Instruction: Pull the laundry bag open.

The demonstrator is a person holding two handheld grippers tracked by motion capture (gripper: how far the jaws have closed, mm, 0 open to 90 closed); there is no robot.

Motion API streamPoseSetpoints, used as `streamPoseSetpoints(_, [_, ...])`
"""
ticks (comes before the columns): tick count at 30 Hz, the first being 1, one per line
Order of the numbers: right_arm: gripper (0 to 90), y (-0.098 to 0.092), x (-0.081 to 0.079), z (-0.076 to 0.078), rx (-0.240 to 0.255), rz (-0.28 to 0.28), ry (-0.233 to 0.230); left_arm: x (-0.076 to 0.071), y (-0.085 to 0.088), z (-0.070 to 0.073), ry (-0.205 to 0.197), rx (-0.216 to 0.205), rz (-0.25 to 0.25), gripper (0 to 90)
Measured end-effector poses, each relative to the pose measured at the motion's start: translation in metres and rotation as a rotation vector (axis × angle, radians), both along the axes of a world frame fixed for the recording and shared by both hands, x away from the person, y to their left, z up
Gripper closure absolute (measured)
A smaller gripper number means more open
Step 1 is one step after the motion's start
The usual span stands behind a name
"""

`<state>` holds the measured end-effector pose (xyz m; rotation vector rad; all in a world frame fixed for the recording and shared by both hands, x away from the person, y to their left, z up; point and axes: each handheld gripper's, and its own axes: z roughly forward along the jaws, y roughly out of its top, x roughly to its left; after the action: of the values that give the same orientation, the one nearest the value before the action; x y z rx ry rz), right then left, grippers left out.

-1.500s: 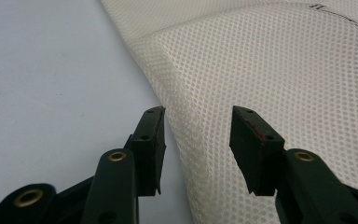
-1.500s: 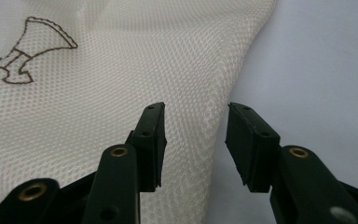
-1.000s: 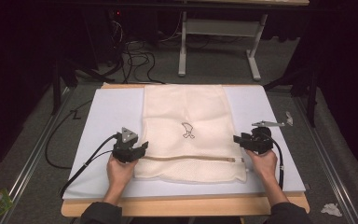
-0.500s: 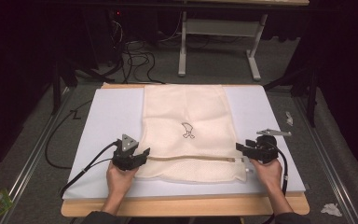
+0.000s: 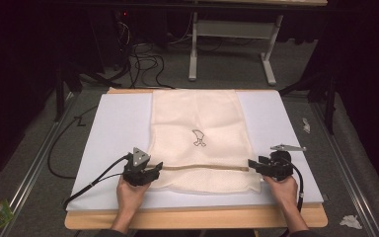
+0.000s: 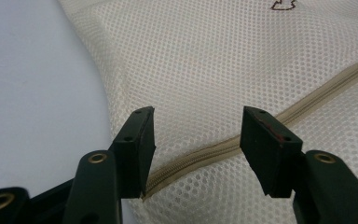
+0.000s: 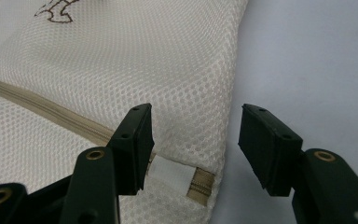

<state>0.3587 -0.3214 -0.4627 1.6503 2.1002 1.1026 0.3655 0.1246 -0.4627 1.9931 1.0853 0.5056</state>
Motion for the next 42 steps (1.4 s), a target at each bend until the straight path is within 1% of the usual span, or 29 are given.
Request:
streamPoseSetpoints(1, [44.6,0.0,0.0,-0.001,0.0,0.0,0.005,0.0,-0.001,-0.001,0.004,-0.005,-0.001,45.1])
streamPoseSetpoints(5, [44.0,0.002,0.001,-0.004,0.002,0.0,0.012,0.001,-0.002,-0.003,0.013,0.001,-0.003,44.2])
streamPoseSetpoints(7, [43.8,0.003,0.001,-0.004,-0.002,0.001,0.023,0.001,-0.002,-0.004,0.018,0.007,-0.005,43.8])
streamPoseSetpoints(9, [43.8,0.003,0.001,-0.005,-0.007,0.005,0.024,0.001,-0.003,-0.004,0.018,0.008,-0.004,43.6])
streamPoseSetpoints(10, [43.7,0.003,0.002,-0.005,-0.009,0.003,0.035,0.001,-0.003,-0.004,0.022,0.007,-0.007,43.5])
streamPoseSetpoints(11, [43.8,0.003,0.002,-0.006,-0.004,0.001,0.035,0.001,-0.003,-0.004,0.022,0.005,-0.008,43.4])
streamPoseSetpoints(15, [45.7,0.004,0.004,-0.007,-0.01,0.009,0.047,0.002,-0.004,-0.005,0.027,0.0,-0.009,43.2])
streamPoseSetpoints(21, [48.2,0.005,0.004,-0.006,-0.023,0.013,0.053,0.003,-0.004,-0.007,0.036,0.012,-0.009,43.1])
streamPoseSetpoints(22, [48.9,0.006,0.004,-0.005,-0.026,0.008,0.047,0.003,-0.005,-0.008,0.037,0.015,-0.009,43.1])
streamPoseSetpoints(23, [50.4,0.007,0.001,-0.002,-0.031,0.006,0.024,0.004,-0.005,-0.009,0.039,0.02,-0.01,43.1])
streamPoseSetpoints(24, [51.0,0.008,0.0,-0.001,-0.039,0.009,0.018,0.004,-0.005,-0.009,0.039,0.02,-0.01,43.1])
streamPoseSetpoints(27, [53.5,0.013,-0.003,0.001,-0.071,0.026,0.011,0.004,-0.006,-0.01,0.041,0.023,-0.009,43.1])
streamPoseSetpoints(32, [55.2,0.015,-0.006,0.002,-0.081,0.029,0.003,0.005,-0.006,-0.012,0.044,0.03,-0.01,43.0])
streamPoseSetpoints(36, [55.9,0.016,-0.01,0.007,-0.098,0.03,-0.015,0.006,-0.007,-0.013,0.052,0.037,-0.012,42.9])
streamPoseSetpoints(42, [56.5,0.019,-0.011,0.011,-0.117,0.033,-0.024,0.006,-0.008,-0.015,0.057,0.04,-0.013,42.9])
